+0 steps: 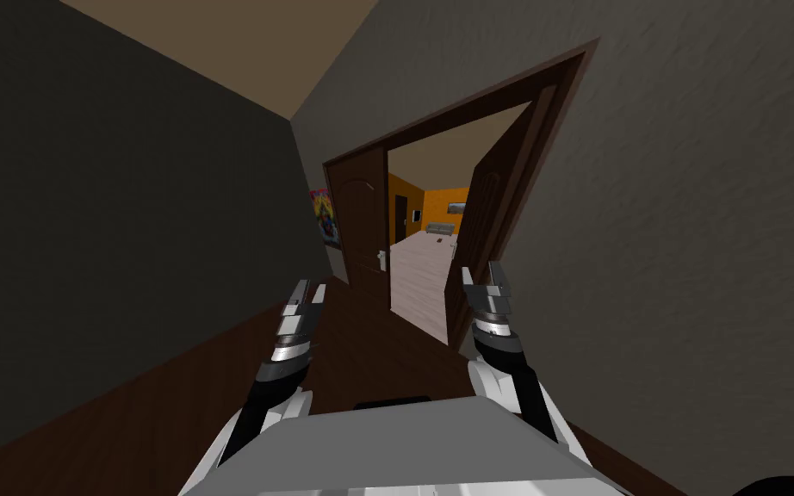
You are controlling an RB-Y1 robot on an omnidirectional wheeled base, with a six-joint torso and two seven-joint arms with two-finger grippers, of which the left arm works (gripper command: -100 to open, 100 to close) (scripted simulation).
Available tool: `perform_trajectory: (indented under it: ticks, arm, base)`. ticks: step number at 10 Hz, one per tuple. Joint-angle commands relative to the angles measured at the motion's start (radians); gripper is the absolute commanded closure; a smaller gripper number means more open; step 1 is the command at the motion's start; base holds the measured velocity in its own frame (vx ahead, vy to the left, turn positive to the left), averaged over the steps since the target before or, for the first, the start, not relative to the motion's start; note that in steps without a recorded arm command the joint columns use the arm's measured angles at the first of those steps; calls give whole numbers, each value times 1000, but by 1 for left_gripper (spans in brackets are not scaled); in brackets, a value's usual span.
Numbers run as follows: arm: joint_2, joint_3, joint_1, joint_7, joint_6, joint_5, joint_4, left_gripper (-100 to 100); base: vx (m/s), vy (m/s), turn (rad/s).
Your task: Push the door open
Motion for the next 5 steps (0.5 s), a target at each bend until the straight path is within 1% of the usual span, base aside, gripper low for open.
perform_trajectory:
  ticks: [1, 2, 4, 5]
  arm:
    - [6, -7, -17, 3, 10, 1, 29, -100]
    - [8, -9, -22, 4, 13, 2, 37, -100]
    - [16, -19, -48, 9, 28, 4, 81, -100]
    - [20, -26, -64, 12, 37, 5, 109, -100]
  base:
    - [88, 28, -75]
    - [131, 61, -63]
    - [160, 62, -76]
    - [179, 104, -102]
